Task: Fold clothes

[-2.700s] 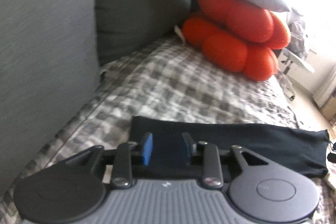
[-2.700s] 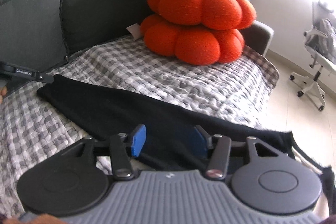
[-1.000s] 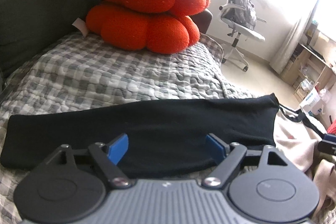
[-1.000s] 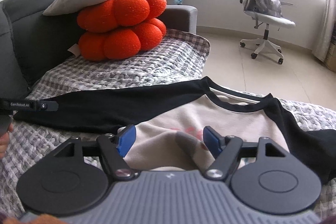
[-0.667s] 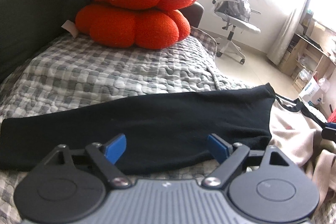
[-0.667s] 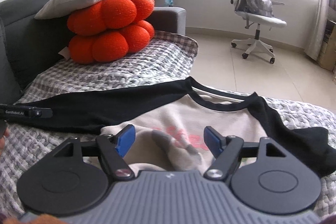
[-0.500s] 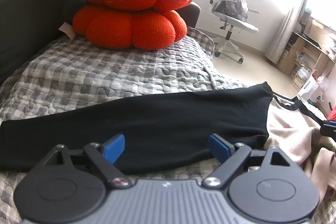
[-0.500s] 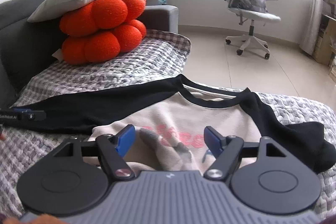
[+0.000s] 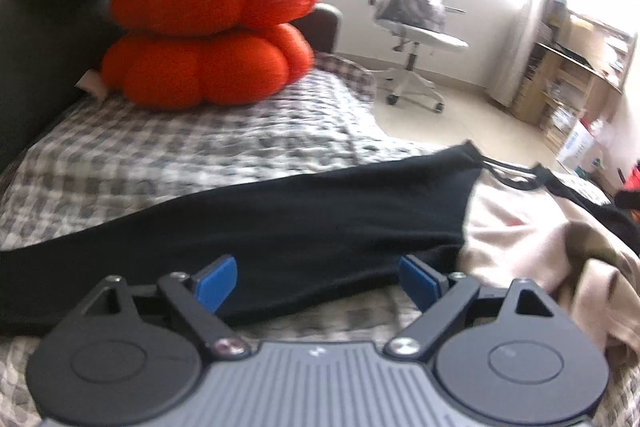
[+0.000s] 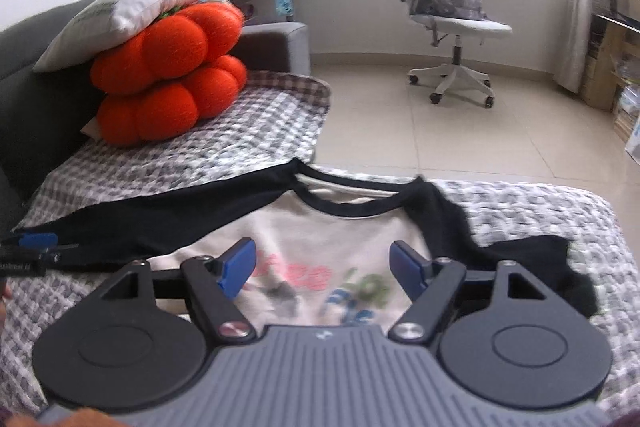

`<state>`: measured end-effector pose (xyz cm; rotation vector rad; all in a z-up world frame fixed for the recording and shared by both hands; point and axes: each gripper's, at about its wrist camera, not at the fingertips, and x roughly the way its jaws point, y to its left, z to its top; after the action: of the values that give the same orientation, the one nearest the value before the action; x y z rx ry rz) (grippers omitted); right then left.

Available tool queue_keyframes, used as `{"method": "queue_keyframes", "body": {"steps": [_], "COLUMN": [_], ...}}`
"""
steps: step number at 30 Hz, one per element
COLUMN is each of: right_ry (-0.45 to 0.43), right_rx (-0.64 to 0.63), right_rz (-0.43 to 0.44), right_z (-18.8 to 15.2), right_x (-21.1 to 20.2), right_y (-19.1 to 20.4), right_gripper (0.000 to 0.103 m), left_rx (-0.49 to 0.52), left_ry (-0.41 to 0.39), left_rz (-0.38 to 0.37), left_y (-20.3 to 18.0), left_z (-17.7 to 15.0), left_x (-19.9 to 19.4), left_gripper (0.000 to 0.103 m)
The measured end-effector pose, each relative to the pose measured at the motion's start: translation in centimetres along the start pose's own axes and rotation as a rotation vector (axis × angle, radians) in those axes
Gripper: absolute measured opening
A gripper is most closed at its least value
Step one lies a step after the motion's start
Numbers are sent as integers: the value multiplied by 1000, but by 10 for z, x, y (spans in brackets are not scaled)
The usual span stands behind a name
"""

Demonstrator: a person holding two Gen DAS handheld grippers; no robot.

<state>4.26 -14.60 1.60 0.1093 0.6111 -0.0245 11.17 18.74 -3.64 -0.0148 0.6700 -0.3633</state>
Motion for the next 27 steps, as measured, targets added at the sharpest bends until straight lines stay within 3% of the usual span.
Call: {"method": "queue_keyframes", "body": {"steps": [10, 18, 27], "right_ry": [-12, -41, -57], "right_rx": [86, 164, 257], "right_rz": [-91, -163, -112], "right_z": [-14, -28, -46], "right_x": [-11, -20, -28], "right_y": [-72, -132, -185], "right_gripper": [77, 77, 74], "left_rx": [69, 63, 77], "left_ry": [6, -5, -35], "left_rz": [-106, -119, -143], "left_y": [-48, -66, -107], "left_z": [-12, -11, 15], "left_x": [2, -8, -25], "left_gripper": [90, 90, 90]}}
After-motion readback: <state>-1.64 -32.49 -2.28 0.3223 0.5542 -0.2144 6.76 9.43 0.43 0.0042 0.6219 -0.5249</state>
